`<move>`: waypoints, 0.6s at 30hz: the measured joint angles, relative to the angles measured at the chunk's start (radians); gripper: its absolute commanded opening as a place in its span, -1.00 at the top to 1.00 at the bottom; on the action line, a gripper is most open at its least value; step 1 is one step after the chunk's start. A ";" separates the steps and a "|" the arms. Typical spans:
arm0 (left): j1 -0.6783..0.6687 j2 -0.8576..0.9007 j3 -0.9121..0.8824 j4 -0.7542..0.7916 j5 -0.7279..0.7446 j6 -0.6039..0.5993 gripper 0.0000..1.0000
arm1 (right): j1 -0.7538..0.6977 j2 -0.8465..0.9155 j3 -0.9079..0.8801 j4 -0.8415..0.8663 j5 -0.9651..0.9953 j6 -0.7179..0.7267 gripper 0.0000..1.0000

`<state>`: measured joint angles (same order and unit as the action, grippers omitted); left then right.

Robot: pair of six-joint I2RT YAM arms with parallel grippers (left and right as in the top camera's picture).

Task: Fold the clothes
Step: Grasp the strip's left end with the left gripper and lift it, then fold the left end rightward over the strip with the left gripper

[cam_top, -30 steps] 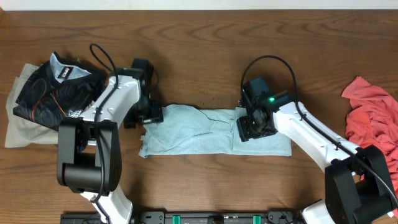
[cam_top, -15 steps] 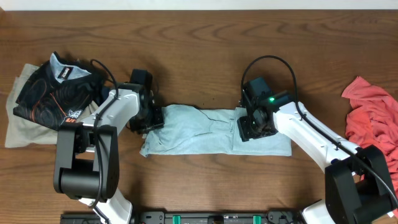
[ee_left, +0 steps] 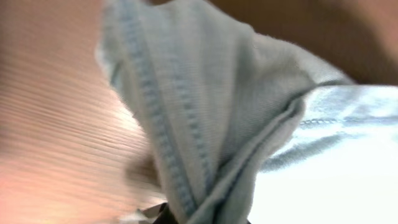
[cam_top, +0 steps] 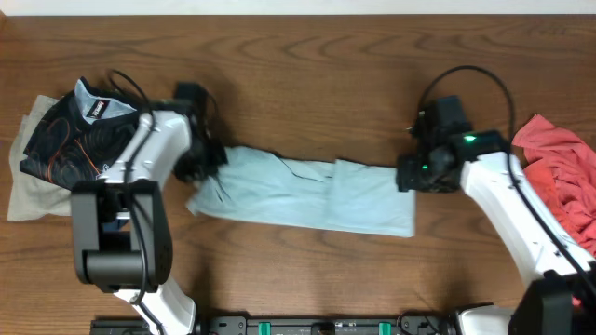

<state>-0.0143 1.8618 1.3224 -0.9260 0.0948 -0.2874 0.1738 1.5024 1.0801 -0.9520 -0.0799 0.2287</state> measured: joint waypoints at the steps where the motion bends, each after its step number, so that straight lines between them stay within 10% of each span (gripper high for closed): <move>1: 0.010 0.000 0.040 -0.023 -0.007 0.000 0.88 | -0.014 -0.004 0.000 -0.007 0.003 -0.002 -0.25; 18: -0.389 0.000 0.216 -0.198 0.026 -0.005 0.88 | -0.063 -0.004 0.001 -0.040 0.006 -0.007 -0.28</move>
<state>-0.4038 1.8618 1.5387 -1.1236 0.1207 -0.2920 0.1108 1.4982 1.0809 -0.9924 -0.0734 0.2214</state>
